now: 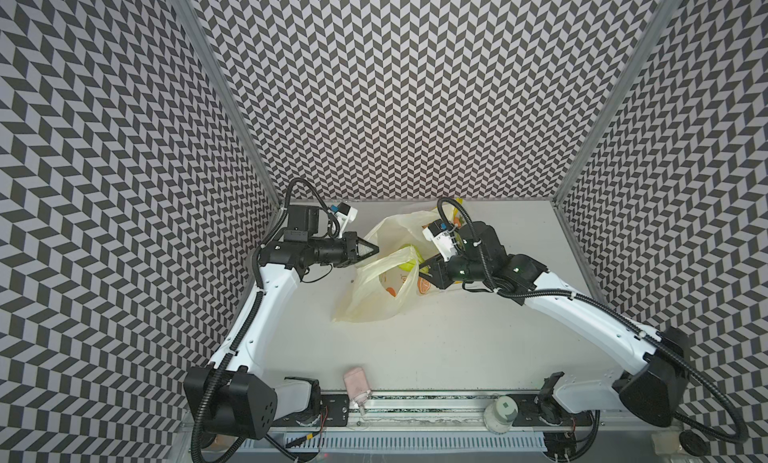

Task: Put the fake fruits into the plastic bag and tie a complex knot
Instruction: 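Lift the chayote and carry it into the open bag with the right gripper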

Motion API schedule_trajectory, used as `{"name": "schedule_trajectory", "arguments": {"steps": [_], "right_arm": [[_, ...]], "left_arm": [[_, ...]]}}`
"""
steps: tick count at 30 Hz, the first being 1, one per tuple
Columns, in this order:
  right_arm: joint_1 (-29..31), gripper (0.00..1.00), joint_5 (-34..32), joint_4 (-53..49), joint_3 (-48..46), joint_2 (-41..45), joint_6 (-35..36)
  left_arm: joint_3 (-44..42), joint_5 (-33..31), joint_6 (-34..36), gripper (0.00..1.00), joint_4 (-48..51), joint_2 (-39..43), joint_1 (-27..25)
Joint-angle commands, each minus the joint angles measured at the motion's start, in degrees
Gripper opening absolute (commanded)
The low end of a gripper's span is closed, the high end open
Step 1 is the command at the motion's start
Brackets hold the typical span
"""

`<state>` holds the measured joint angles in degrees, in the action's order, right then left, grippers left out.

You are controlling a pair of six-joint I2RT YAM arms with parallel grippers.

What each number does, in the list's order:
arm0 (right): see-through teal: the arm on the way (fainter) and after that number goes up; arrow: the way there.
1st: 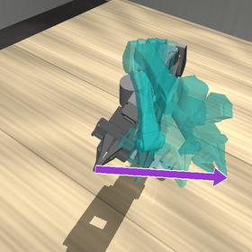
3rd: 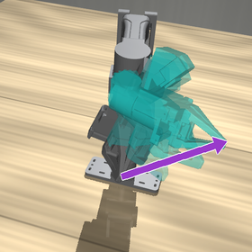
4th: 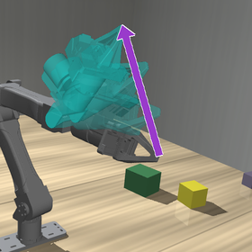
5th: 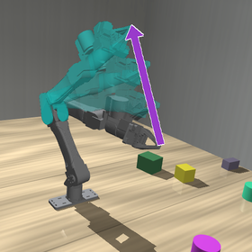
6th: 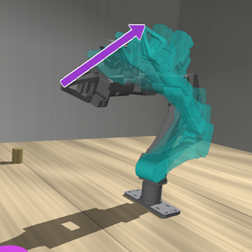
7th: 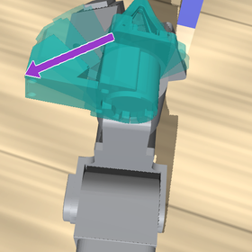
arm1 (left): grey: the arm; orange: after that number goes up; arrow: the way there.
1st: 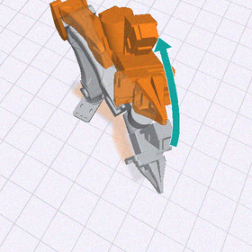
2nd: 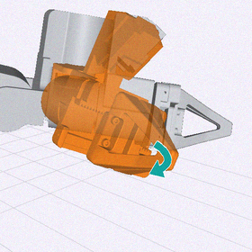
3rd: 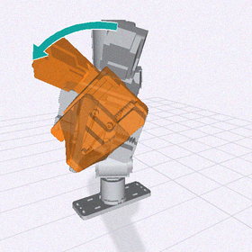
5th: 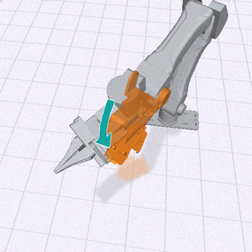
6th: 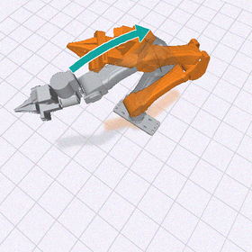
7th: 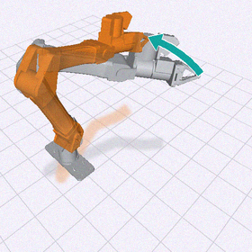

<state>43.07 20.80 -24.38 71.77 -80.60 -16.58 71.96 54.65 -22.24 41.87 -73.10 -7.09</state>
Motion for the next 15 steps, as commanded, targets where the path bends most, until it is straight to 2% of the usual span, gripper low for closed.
{"name": "schedule_trajectory", "arguments": {"steps": [1, 7, 12, 15], "right_arm": [[0.7, 0.1, -2.0, 5.0, 2.9, -3.4, 1.0], [1.0, 0.13, -3.1, 4.9, 5.4, -9.8, 2.1], [1.0, 0.25, -2.6, 3.1, 7.1, -13.5, 3.6], [1.0, 0.37, -2.9, 0.5, 8.7, -15.2, 4.6]], "left_arm": [[-1.2, 1.8, -0.1, 0.0, -2.5, 2.0, 0.1], [-2.5, 2.0, -2.8, 0.0, -4.4, 2.7, 0.1], [-4.6, 1.3, -4.3, 0.0, -6.5, 3.1, 0.1], [-5.6, 0.4, -5.1, 0.0, -7.6, 3.5, 0.1]]}}
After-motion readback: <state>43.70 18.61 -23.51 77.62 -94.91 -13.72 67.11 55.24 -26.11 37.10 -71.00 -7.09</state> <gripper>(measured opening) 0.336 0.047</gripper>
